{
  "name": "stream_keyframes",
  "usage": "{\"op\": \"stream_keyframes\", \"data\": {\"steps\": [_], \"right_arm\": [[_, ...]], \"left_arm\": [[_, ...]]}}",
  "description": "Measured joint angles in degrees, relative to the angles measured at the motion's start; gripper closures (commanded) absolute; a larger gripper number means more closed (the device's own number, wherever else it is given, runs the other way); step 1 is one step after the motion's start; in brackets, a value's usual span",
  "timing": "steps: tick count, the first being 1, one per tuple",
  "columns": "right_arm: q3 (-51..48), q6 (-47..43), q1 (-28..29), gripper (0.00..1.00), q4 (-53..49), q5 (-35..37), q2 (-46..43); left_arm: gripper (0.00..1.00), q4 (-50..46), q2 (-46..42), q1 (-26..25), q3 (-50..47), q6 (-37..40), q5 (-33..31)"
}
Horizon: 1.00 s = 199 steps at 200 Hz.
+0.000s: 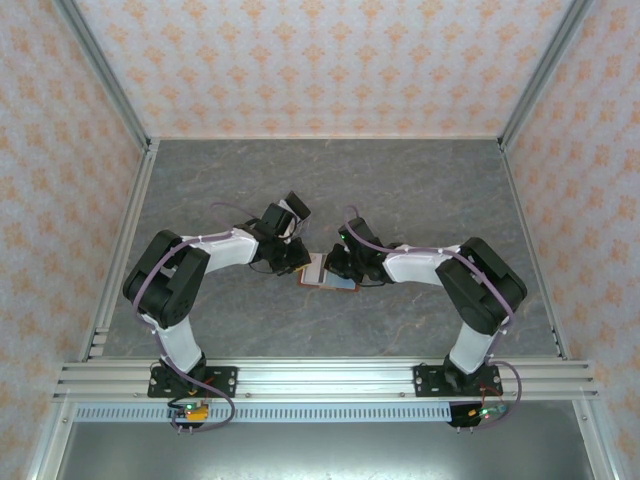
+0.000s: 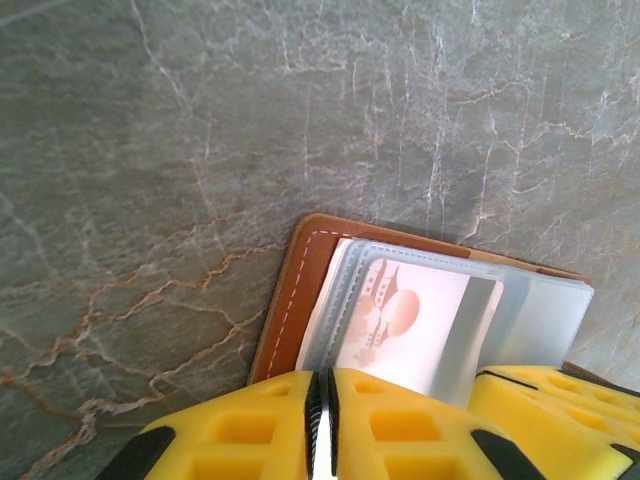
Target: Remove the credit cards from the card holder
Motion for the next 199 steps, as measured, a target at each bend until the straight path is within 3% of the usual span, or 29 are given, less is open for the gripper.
{"op": "stream_keyframes", "data": {"steps": [97,199], "right_arm": [[-4.7,6.3,-2.4,0.86,10.8,-5.4,0.2],[-4.6,6.4,-2.9,0.86,11.6,-5.9,1.4]], "left_arm": [[0.85,1.1,-0.2,0.0,-0.8,0.0,-0.1],[0.84,1.3,-0.3,0.2,-1.0,-0.3,-0.1]]}}
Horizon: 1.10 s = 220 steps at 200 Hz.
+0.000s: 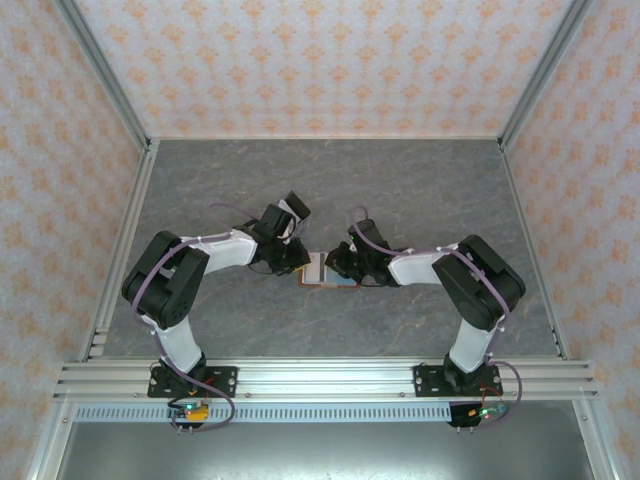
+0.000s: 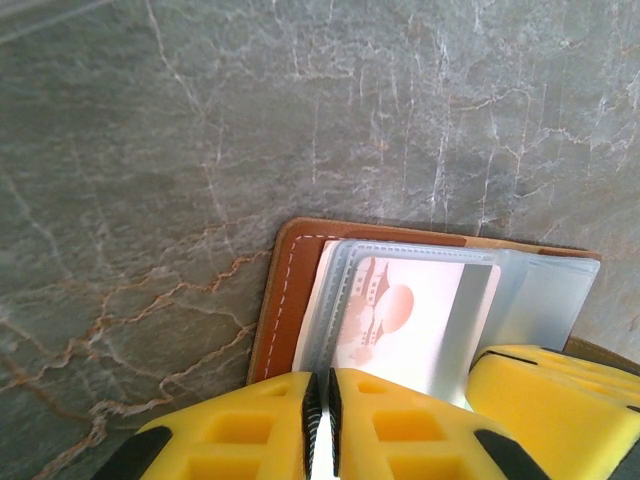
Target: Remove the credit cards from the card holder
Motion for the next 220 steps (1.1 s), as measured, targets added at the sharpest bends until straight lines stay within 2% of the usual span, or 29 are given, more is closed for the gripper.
{"op": "stream_keyframes", "data": {"steps": [43,172,220], "right_arm": [[0.9,-2.6,0.3,0.83,-3.9,3.1,-1.0],[1.0,-3.2,0.3,0.82,-2.5,0.4,-0.2],[0.8,-3.2,0.1,0.87,-1.7,0.0,-0.1]], "left_arm": [[0.84,0.2,0.0,-0.1,0.0,0.0,0.2],[0.84,0.4,0.0,-0.2,-0.1,0.0,0.2],[0.85,0.4,0.0,-0.1,-0.2,0.0,0.2]]}}
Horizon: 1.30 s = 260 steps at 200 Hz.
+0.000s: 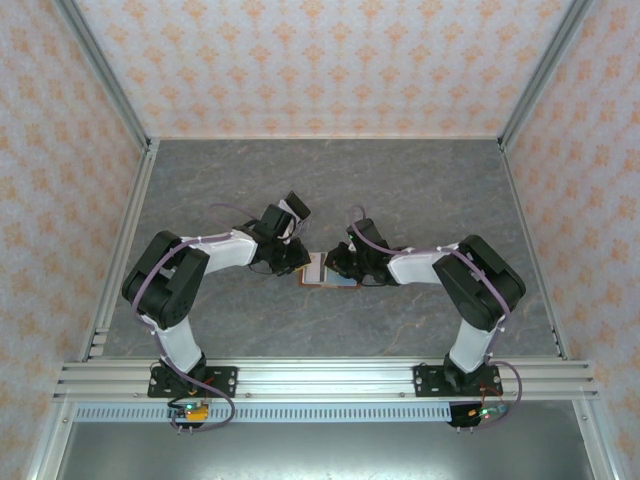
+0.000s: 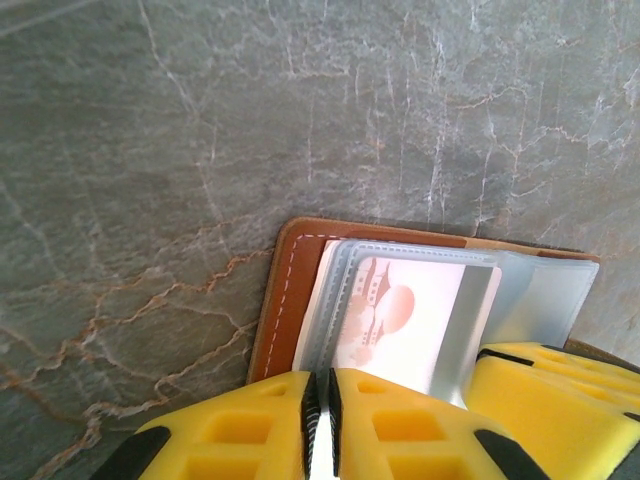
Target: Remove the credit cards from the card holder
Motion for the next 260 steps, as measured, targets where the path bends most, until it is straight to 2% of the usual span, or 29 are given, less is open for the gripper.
{"op": "stream_keyframes", "data": {"steps": [96,115,131,149,211,260], "right_arm": [[2.5,-2.4,-0.1,0.84,-2.9,-0.2,1.4],[4.0,-3.5,-0.1,0.87,-4.9,0.1,1.9],[4.7,-4.3,-0.1,0.94,-6.0,0.8,2.2],[4.9,-4.9,-0.1,1.00,-6.4,1.4,2.2],[3.0,-6.6,0.8,1.00,-8.3,3.7,-2.8],[2.0,-7.6,0.4,0.99,-9.8,5.0,-6.1]], "left_arm": [[0.86,3.4,-0.5,0.8,-2.1,0.1,2.4],[0.86,3.4,-0.5,1.0,-2.1,0.1,2.8],[0.86,3.4,-0.5,1.0,-2.1,0.1,3.0],[0.84,3.4,-0.5,1.0,-2.1,0.1,3.0],[0.71,0.9,-2.3,0.2,-2.1,1.0,2.6],[0.71,-2.0,-4.9,-0.1,-2.1,1.4,1.5]]}}
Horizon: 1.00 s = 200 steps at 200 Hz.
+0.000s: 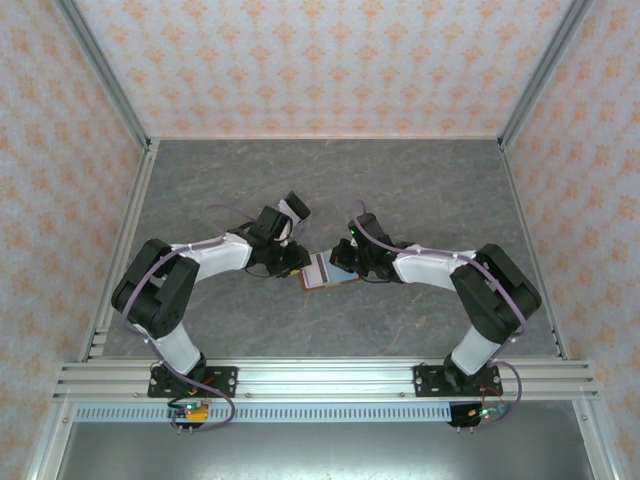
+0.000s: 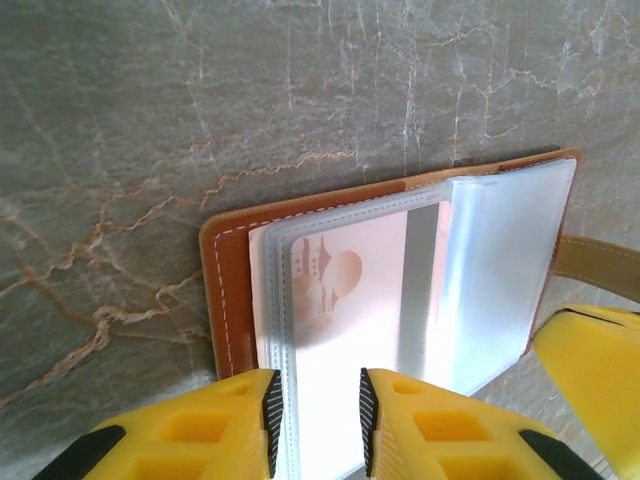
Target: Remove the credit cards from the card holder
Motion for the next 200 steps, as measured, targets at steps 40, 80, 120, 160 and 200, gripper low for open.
{"op": "stream_keyframes", "data": {"steps": [40,80,120,160,200], "right_arm": [[0.2,-1.1,0.0,0.75,-3.7,-2.1,0.0],[1.1,-2.5,0.0,0.70,-6.2,-4.1,0.9],[1.6,-2.7,0.0,0.70,-6.8,-5.6,1.9],[2.2,-2.8,0.0,0.70,-7.1,-5.6,1.9],[2.2,-2.9,0.0,0.69,-7.1,-5.6,1.9]], "left_arm": [[0.71,-0.6,-1.0,0.0,-0.1,0.0,-0.2],[0.74,-0.1,-1.0,-0.1,-1.5,-0.2,0.5],[0.79,1.2,-0.6,-0.3,-1.9,-1.0,1.9],[0.79,2.8,0.3,-0.4,-1.9,-1.6,2.9],[0.76,3.2,1.4,-0.4,-1.9,-1.6,3.2]]}}
